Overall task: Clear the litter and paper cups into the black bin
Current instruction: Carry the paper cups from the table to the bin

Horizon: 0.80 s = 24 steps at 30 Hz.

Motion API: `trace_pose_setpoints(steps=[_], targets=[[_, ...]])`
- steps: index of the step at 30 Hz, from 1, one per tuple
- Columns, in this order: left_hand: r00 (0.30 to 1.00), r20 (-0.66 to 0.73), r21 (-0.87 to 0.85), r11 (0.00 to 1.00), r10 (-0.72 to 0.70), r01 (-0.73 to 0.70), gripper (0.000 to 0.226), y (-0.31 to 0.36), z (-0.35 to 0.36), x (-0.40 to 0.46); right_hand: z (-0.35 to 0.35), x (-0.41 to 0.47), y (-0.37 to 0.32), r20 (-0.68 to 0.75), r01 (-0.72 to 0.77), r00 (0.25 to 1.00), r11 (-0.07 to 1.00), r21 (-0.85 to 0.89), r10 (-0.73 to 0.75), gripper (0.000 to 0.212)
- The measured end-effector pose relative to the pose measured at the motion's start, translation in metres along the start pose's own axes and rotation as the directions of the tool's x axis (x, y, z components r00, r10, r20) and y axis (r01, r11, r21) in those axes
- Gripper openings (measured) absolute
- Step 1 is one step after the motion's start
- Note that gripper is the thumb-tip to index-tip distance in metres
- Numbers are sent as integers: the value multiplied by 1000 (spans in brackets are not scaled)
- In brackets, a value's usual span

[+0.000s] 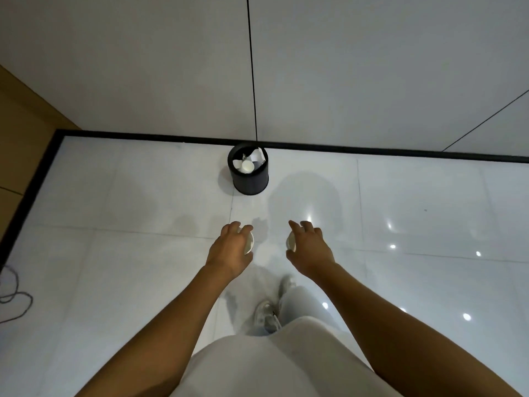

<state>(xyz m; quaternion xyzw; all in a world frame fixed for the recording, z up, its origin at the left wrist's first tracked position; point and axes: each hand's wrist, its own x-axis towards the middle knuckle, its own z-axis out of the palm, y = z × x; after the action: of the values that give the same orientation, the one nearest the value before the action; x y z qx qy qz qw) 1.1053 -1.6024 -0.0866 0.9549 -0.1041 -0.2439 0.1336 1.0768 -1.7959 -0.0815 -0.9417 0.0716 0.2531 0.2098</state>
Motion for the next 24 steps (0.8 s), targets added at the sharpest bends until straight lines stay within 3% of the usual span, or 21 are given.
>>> trace_pose_setpoints(steps=[5, 15, 24], targets=[[1000, -1, -2, 1000, -2, 2, 60, -9, -42, 92, -41, 92, -11, 22, -6, 1000, 1000, -19, 6, 70], [999, 29, -25, 1000, -16, 17, 59, -23, -108, 270, -119, 269, -42, 5, 4, 1000, 994, 109, -5, 69], [979, 183, 51, 993, 93, -104, 60, -79, -140, 393, -113, 369, -80, 18, -178, 983, 945, 275, 180, 70]])
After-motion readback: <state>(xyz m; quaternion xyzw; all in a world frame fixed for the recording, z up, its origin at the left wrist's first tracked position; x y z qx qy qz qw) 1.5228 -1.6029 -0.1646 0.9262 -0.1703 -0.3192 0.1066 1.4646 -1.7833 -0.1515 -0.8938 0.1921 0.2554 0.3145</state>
